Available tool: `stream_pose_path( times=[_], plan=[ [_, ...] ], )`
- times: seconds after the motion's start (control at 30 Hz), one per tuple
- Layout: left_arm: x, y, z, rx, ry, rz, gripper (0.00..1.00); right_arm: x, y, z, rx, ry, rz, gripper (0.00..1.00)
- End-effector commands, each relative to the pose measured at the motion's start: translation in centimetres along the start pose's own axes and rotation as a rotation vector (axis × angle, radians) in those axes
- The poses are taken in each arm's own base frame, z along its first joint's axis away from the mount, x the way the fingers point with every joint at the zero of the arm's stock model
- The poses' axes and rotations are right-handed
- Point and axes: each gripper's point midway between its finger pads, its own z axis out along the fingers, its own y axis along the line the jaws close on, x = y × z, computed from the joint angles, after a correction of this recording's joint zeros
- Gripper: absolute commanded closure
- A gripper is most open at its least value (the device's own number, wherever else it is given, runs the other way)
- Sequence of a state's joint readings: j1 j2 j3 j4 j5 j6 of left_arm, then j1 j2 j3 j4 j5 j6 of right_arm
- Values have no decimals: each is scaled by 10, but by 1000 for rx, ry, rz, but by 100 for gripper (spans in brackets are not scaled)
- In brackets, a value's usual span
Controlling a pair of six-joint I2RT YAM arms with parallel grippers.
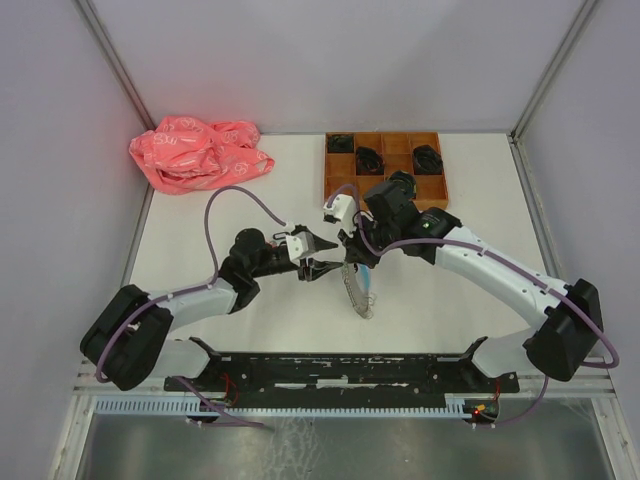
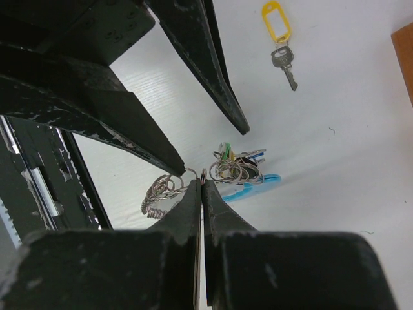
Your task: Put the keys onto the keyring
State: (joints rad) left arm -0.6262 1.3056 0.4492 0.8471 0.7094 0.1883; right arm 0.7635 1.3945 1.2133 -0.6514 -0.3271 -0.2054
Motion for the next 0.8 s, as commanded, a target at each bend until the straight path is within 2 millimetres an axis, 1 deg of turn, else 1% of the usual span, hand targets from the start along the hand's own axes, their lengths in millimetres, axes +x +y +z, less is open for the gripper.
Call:
stream_pose_path(
  times=[0.0, 0.1, 0.17, 0.27, 0.37, 0.57, 0.77],
  plan=[
    [-23, -4, 11, 104, -60, 129, 48, -33, 6, -20, -24, -129, -97, 99],
    [-21, -11, 11, 141, -60, 125, 52, -36, 9, -21, -41, -141, -114, 99],
    [-18, -12, 11, 146, -55, 121, 53, -36, 10, -20, -49, -143, -121, 99],
    [-14, -13, 12, 157, -49, 109, 58, -37, 11, -22, -51, -151, -129, 99],
    [-16, -14, 14, 169, -59, 102, 61, -36, 12, -21, -57, -152, -134, 99],
    [-18, -17, 16, 192, -65, 78, 72, -31, 13, -17, -71, -140, -133, 99],
    [-23, -21, 15, 206, -87, 57, 73, -29, 15, -15, -86, -132, -137, 99]
  ],
)
